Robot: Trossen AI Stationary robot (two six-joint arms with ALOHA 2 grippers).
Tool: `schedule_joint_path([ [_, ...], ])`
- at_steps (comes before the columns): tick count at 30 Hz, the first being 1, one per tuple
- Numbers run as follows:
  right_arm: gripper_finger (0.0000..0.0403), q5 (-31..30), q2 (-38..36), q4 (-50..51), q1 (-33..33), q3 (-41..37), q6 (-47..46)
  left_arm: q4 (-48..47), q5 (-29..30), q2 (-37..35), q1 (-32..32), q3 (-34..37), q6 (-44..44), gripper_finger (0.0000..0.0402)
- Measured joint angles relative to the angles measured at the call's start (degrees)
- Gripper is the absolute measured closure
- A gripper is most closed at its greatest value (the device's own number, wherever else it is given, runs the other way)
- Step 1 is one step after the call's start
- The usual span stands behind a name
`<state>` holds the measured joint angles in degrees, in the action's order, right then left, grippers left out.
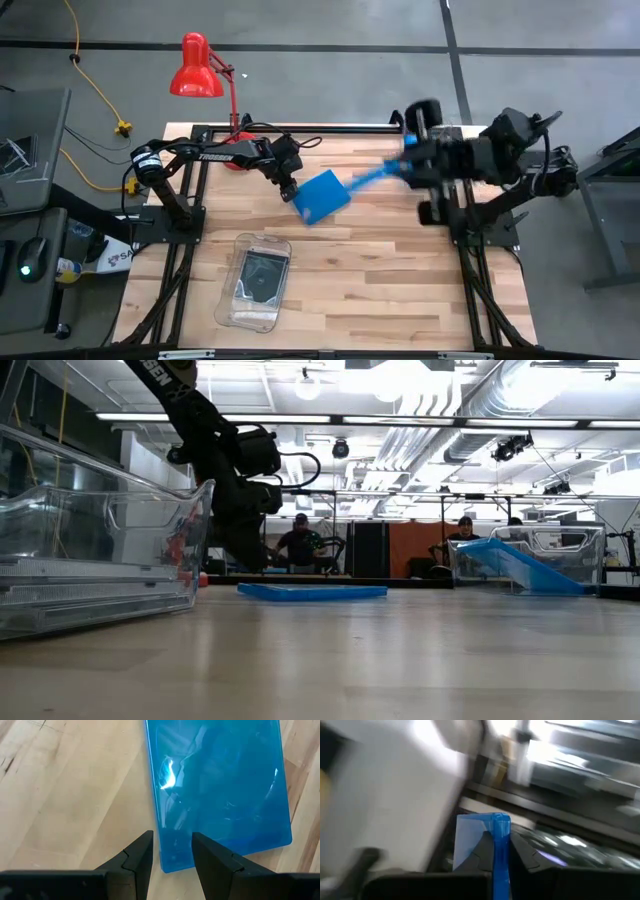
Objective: Pick & place jewel cases by type
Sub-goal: Put the blue cd case into the top transparent bin
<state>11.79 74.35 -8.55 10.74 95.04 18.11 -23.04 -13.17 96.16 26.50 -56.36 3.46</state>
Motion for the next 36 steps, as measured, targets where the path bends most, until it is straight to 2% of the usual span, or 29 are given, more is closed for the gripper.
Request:
schedule_joint_path([
  [5,0.0398,-22.43,0.0,2.09,0.53,0.0,0.76,0.01,-0.02,0.0,0.0,0.0,0.0,0.0269],
  [11,0.0398,-53.56,0.0,7.03,1.55,0.0,1.94,0.01,-0.04,0.0,0.0,0.0,0.0,0.0269],
  [15,0.0398,-72.62,0.0,14.68,1.5,0.0,-0.68,0.01,-0.04,0.0,0.0,0.0,0.0,0.0269],
  [17,0.0398,-79.21,0.0,20.25,1.08,0.0,-3.48,0.01,-0.07,0.0,0.0,0.0,0.0,0.0269],
  [20,0.0398,-84.57,0.0,30.56,0.16,0.0,-11.56,0.08,-0.07,0.0,0.0,0.0,0.0,0.0269],
  [26,0.0398,-89.36,0.33,48.23,-2.03,-3.1,-28.48,0.17,-0.09,0.0,0.0,0.0,0.0,0.0269],
  [30,0.0398,-89.59,0.33,49.43,-3.99,-9.88,-35.39,0.17,-0.11,0.0,0.0,0.0,0.0,0.0269],
  [36,0.0398,-89.35,0.33,48.57,-7.14,-20.28,-39.19,0.14,-0.15,0.0,0.0,0.0,0.0,0.0269],
])
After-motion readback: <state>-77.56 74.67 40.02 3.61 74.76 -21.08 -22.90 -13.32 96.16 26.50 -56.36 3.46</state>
